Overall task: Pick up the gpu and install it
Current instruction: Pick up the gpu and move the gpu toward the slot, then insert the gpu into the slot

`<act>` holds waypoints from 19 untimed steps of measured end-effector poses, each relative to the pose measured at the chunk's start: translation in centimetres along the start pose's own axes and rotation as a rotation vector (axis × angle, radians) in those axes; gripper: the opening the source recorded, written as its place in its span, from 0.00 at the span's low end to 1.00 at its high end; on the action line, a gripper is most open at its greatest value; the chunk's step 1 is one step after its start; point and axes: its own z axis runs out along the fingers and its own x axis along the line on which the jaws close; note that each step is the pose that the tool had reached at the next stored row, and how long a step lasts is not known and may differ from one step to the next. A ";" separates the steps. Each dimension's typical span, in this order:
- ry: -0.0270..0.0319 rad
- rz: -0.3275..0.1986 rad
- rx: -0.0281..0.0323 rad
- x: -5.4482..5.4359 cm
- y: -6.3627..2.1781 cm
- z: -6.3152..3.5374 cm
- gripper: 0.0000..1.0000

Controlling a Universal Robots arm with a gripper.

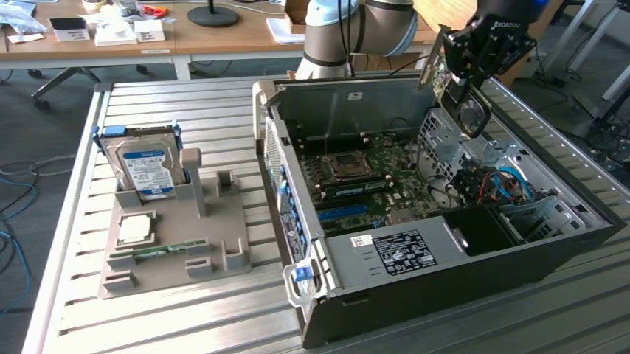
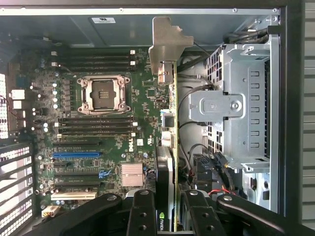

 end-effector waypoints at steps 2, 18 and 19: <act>-0.0001 0.000 -0.0002 0.0 0.00 0.07 0.27; 0.0000 -0.003 0.0000 0.0 0.00 0.10 0.27; 0.0003 -0.008 0.0000 0.0 -0.01 0.11 0.27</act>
